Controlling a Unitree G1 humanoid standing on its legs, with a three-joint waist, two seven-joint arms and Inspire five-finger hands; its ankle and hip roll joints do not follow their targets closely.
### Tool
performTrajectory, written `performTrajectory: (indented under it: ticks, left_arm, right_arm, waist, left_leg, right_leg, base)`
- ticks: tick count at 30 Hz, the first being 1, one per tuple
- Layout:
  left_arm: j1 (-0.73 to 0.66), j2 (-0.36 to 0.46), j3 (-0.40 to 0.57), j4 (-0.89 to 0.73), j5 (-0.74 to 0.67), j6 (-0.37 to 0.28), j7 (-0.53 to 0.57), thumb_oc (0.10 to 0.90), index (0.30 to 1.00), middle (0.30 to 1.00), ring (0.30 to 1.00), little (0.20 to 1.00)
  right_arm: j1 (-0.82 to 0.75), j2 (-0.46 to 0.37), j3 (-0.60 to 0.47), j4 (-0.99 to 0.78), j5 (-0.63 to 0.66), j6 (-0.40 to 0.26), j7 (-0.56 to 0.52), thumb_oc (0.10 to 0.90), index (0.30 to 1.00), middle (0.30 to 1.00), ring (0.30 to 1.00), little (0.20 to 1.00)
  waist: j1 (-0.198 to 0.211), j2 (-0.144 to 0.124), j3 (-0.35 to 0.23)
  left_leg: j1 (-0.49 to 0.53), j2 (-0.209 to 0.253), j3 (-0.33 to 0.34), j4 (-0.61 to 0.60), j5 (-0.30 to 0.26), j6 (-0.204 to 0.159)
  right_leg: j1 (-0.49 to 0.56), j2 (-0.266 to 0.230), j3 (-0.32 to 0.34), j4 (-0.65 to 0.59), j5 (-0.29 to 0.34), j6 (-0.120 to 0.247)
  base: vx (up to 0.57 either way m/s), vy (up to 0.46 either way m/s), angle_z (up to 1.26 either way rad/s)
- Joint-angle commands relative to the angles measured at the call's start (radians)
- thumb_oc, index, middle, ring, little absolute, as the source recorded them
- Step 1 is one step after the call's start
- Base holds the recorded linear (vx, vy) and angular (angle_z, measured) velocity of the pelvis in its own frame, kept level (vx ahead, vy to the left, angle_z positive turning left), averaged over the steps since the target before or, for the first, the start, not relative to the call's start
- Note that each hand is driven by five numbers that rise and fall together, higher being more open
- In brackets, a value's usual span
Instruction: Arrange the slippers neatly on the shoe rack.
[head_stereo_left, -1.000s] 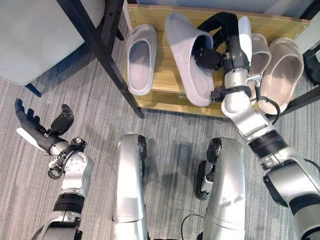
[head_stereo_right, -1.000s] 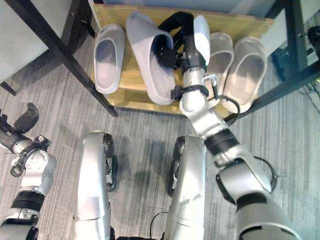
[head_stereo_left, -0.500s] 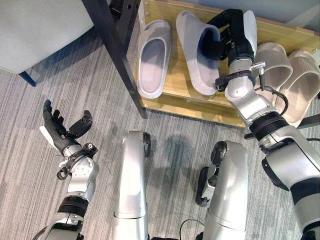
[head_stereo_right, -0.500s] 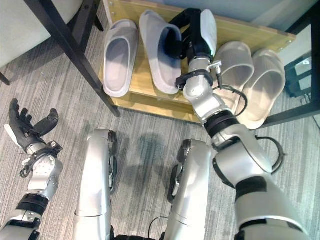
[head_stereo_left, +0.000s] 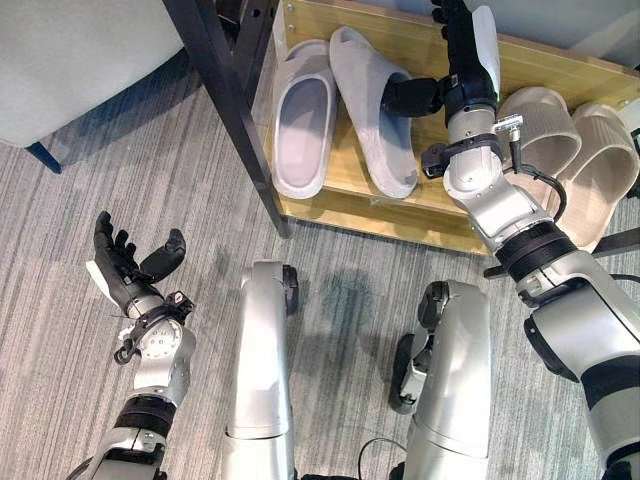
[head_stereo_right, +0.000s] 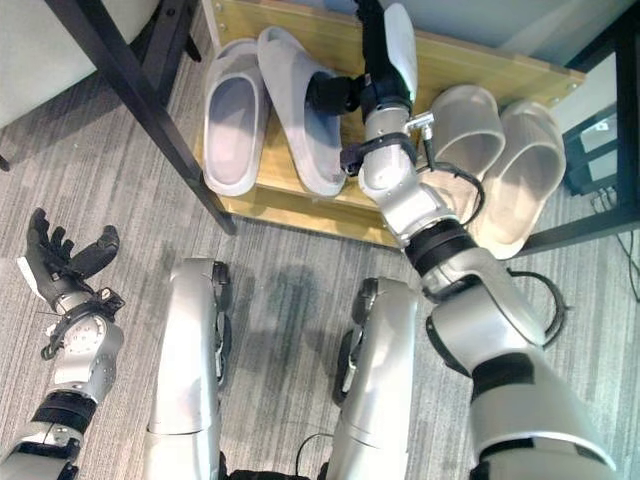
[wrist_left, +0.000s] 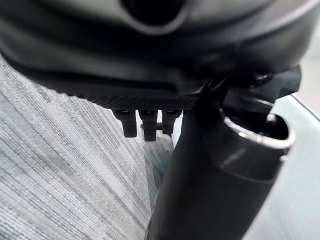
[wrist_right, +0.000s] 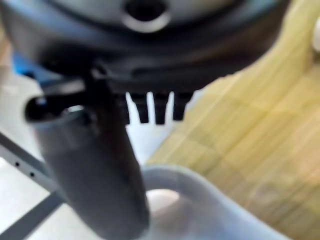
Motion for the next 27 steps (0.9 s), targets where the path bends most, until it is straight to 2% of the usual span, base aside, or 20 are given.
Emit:
performTrajectory:
  ticks: [1,7,27]
  left_arm:
    - [-0.009,0.054,0.038,-0.063,0.076,-0.091,0.02,0.8,0.9,0.9,0.9,0.9]
    - [0.009,0.046,0.058,-0.056,0.087,-0.08,0.018,0.8,0.9,0.9,0.9,0.9]
    - [0.028,0.039,0.055,-0.07,0.176,-0.068,0.044,0.8,0.9,0.9,0.9,0.9]
  right_arm:
    - [-0.08,-0.065,-0.063,-0.133,-0.045,-0.091,-0.048,0.8,0.9,0.9,0.9,0.9]
    - [0.0,-0.075,-0.125,-0.216,-0.122,-0.072,-0.065,0.8,0.9,0.9,0.9,0.9]
    - [0.127,-0.139,-0.182,-0.309,-0.264,-0.046,-0.049,0.8,0.9,0.9,0.9,0.9]
  waist:
    - [0.028,-0.011,-0.033]
    - [0.014,-0.018,-0.033]
    - [0.006,-0.027,-0.033]
  left_leg:
    - [0.042,-0.012,0.008,0.068,-0.141,0.065]
    - [0.042,-0.015,0.009,0.071,-0.136,0.064]
    - [0.042,-0.025,0.013,0.068,-0.131,0.067]
  right_leg:
    - [0.002,-0.027,0.001,0.08,-0.048,-0.133]
    - [-0.005,-0.019,0.003,0.084,-0.048,-0.139]
    - [-0.008,-0.018,0.006,0.08,-0.043,-0.133]
  base:
    - [-0.03,-0.004,0.01]
    - [-0.01,-0.003,0.0]
    - [0.0,-0.001,0.0]
